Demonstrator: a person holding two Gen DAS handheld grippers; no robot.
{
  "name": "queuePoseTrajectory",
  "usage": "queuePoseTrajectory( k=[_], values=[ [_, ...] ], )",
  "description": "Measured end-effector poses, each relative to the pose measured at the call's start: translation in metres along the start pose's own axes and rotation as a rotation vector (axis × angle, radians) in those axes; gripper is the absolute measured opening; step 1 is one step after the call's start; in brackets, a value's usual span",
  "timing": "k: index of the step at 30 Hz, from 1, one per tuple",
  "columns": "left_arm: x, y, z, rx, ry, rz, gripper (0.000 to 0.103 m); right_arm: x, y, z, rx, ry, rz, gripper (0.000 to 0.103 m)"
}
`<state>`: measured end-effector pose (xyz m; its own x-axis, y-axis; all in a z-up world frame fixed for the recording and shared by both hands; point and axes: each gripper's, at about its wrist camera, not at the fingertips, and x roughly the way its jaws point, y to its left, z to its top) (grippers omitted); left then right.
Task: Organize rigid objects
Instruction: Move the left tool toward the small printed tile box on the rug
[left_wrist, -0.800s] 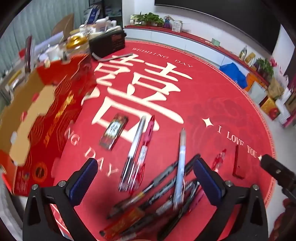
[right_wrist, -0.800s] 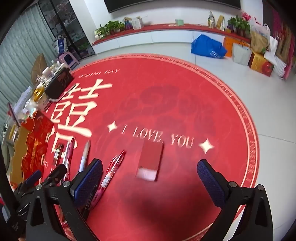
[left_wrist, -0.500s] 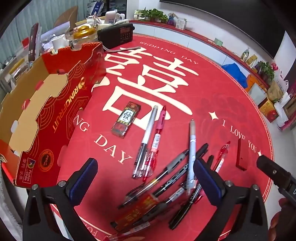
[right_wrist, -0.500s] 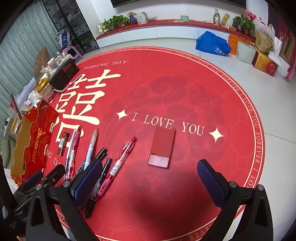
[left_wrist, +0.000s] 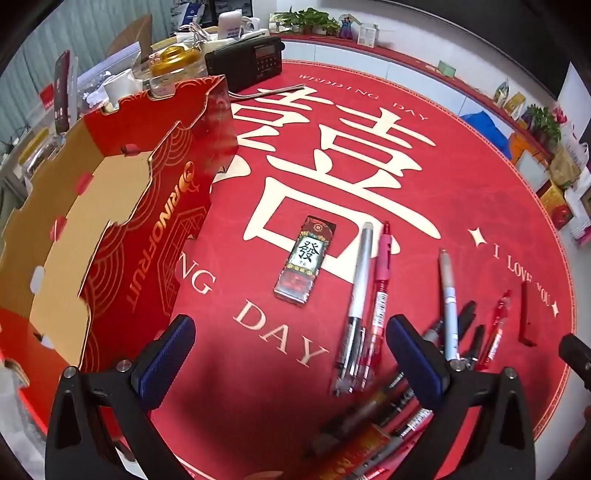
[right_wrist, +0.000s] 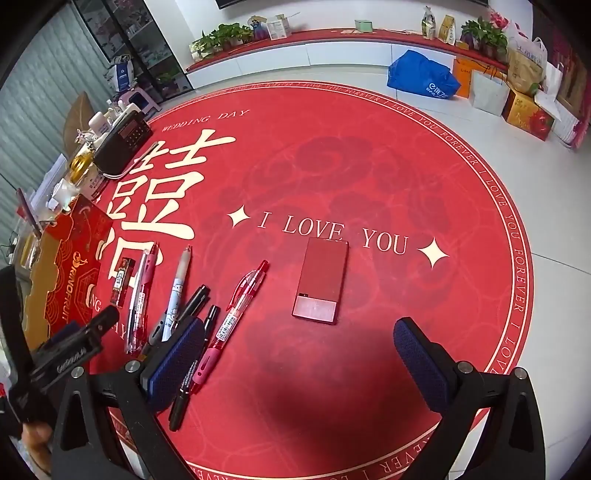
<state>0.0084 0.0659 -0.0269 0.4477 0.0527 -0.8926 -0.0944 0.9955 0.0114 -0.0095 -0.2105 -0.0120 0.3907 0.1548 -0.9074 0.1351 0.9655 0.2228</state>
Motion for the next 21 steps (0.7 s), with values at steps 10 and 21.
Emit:
queuePoseTrajectory(
  k=[10, 21],
  values=[
    [0.020, -0.001, 0.015, 0.046, 0.012, 0.111, 0.103, 0.007, -0.003, -0.002, 0.006, 0.019, 0.004, 0.103],
    [0.033, -0.007, 0.018, 0.086, 0.027, 0.164, 0.103, 0.016, 0.001, 0.002, -0.009, 0.034, 0.014, 0.103]
  ],
)
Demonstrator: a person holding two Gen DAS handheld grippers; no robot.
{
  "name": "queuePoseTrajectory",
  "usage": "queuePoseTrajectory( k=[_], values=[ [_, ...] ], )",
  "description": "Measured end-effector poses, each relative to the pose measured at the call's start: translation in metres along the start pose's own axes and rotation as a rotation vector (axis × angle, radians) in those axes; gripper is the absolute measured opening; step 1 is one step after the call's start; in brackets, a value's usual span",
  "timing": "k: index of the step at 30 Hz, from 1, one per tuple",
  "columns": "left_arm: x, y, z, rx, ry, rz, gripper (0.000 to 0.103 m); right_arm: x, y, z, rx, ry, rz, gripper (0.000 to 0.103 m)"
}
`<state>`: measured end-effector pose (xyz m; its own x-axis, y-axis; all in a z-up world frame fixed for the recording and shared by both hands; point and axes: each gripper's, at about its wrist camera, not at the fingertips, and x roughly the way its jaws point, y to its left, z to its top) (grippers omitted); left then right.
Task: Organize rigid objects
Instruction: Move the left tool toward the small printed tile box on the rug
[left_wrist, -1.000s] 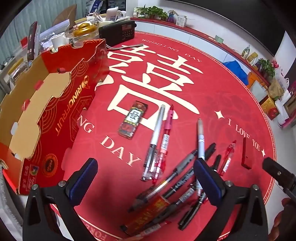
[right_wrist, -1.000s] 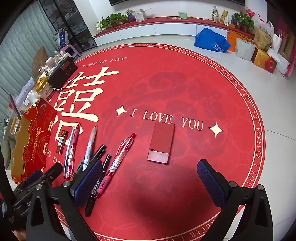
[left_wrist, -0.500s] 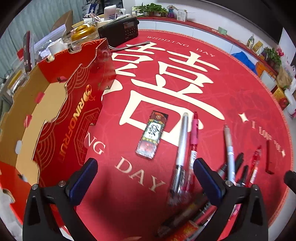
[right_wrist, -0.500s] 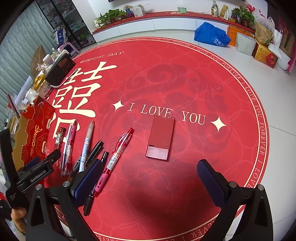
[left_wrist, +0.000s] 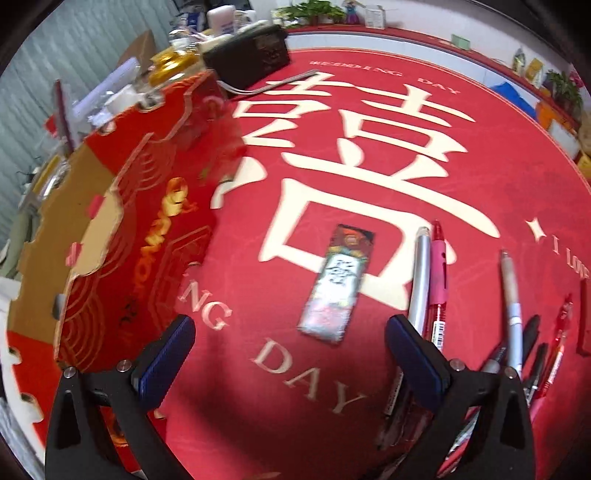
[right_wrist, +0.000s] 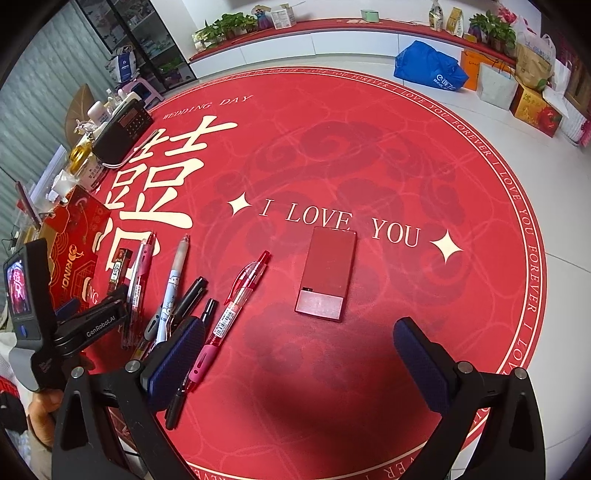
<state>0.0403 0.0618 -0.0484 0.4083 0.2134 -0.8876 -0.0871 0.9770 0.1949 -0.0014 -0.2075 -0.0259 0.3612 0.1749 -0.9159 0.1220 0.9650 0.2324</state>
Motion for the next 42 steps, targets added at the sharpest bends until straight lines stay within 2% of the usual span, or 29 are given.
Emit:
queuePoseTrajectory(
  k=[5, 10, 18, 42],
  values=[
    [-0.002, -0.008, 0.003, 0.032, 0.001, -0.049, 0.103, 0.007, -0.001, 0.006, 0.019, 0.016, -0.006, 0.103],
    [-0.009, -0.005, 0.010, 0.018, -0.002, -0.090, 0.103, 0.012, -0.003, 0.012, 0.046, 0.036, -0.005, 0.103],
    [-0.022, -0.004, 0.016, 0.028, -0.037, -0.098, 0.103, 0.007, -0.005, 0.017, 0.054, 0.024, -0.017, 0.103],
    [-0.036, -0.004, 0.016, 0.016, -0.056, -0.114, 0.103, -0.005, 0.009, 0.016, 0.009, -0.001, -0.037, 0.103]
  ],
)
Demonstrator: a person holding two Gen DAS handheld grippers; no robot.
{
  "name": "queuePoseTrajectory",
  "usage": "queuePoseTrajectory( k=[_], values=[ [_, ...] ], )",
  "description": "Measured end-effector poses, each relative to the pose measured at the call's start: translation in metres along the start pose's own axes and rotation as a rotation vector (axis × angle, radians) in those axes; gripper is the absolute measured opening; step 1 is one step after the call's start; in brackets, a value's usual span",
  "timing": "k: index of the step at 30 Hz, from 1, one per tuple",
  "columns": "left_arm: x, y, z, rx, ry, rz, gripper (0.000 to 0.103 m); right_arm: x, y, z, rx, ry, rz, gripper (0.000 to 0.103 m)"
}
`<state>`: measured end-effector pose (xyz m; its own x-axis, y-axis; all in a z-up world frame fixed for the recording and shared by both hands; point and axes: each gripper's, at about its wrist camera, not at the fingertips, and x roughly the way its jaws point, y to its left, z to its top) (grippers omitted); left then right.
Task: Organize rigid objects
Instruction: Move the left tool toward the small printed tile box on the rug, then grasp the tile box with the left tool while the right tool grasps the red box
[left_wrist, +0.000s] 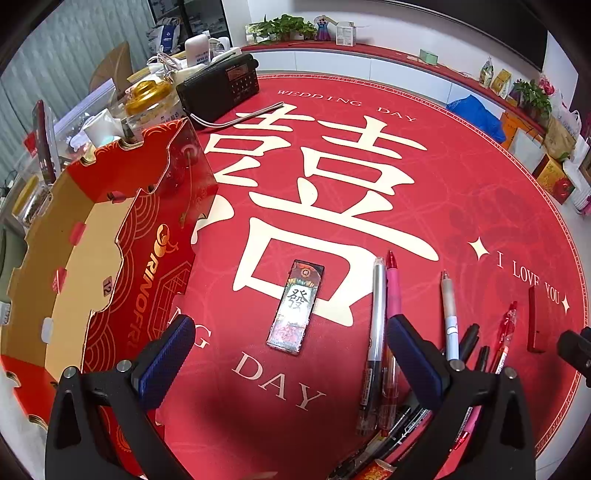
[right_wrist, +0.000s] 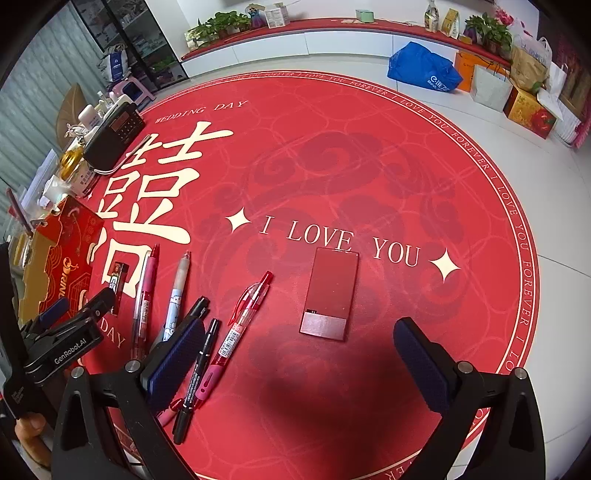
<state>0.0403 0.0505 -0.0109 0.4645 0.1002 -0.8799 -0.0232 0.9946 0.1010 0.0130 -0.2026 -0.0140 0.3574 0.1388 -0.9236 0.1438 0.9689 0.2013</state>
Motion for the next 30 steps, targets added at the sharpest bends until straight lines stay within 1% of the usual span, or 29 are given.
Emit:
queuePoseTrajectory(
  k=[22, 26, 30],
  values=[
    [0.004, 0.003, -0.002, 0.006, 0.004, 0.019, 0.103, 0.003, -0.005, -0.001, 0.011, 0.006, -0.006, 0.103],
    [0.011, 0.006, -0.002, 0.022, 0.008, 0.026, 0.103, 0.005, -0.012, 0.001, 0.026, 0.006, -0.023, 0.103],
    [0.022, 0.011, -0.003, 0.029, 0.030, 0.023, 0.103, 0.008, -0.023, 0.002, 0.057, 0.011, -0.035, 0.103]
  ],
)
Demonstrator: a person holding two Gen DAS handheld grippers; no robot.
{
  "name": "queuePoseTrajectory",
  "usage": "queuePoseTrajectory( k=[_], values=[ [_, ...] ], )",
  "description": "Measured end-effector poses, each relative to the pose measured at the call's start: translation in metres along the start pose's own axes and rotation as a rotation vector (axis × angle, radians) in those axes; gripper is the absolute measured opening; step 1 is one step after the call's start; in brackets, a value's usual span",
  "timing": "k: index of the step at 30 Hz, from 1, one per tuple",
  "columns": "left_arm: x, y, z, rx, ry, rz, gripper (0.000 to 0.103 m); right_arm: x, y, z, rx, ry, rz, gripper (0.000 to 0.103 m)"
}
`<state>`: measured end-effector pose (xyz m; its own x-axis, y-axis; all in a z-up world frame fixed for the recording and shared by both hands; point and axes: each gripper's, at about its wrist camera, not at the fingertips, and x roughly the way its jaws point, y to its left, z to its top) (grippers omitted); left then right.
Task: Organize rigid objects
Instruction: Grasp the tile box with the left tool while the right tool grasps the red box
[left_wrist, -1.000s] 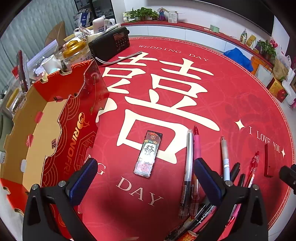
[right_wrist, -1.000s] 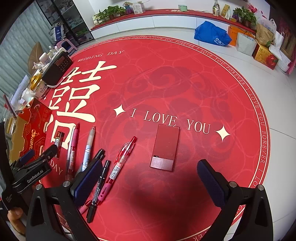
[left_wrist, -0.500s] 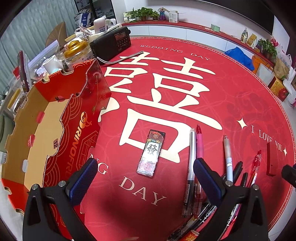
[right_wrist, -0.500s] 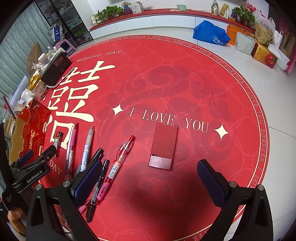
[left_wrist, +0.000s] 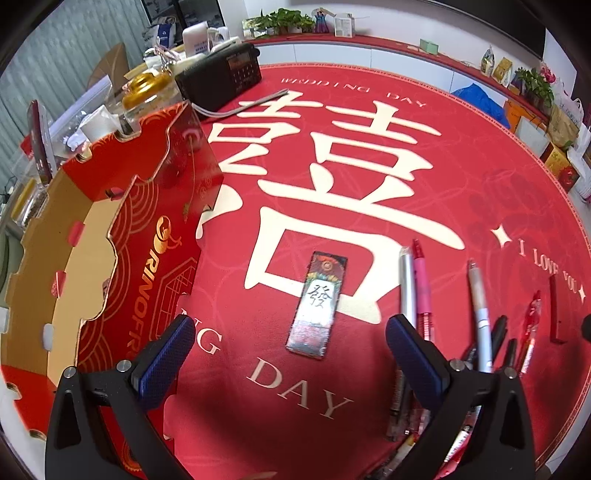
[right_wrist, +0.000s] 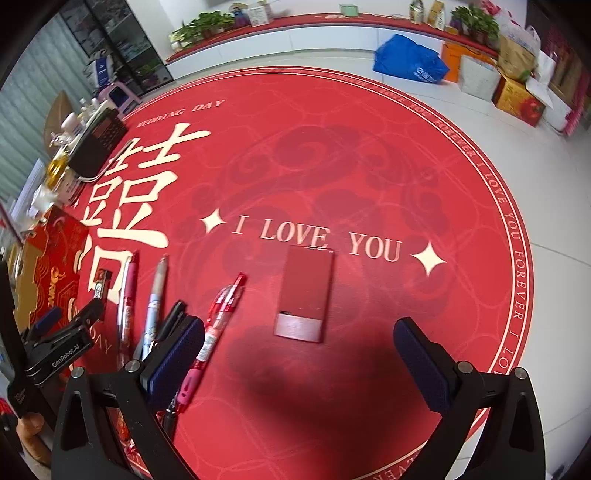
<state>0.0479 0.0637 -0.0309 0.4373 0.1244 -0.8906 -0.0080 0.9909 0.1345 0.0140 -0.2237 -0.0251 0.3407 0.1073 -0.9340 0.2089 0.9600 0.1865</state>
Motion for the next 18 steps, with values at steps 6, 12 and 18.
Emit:
queuePoseTrajectory(
  k=[6, 12, 18],
  values=[
    [0.010, -0.004, 0.000, 0.034, 0.009, 0.021, 0.103, 0.003, -0.002, 0.001, 0.002, 0.007, 0.003, 0.103],
    [0.021, -0.005, 0.003, 0.045, 0.035, 0.008, 0.103, 0.009, 0.002, 0.003, -0.013, 0.013, -0.005, 0.103],
    [0.023, -0.004, 0.005, 0.027, 0.041, -0.018, 0.103, 0.016, 0.002, 0.005, -0.006, 0.026, -0.011, 0.103]
  ],
)
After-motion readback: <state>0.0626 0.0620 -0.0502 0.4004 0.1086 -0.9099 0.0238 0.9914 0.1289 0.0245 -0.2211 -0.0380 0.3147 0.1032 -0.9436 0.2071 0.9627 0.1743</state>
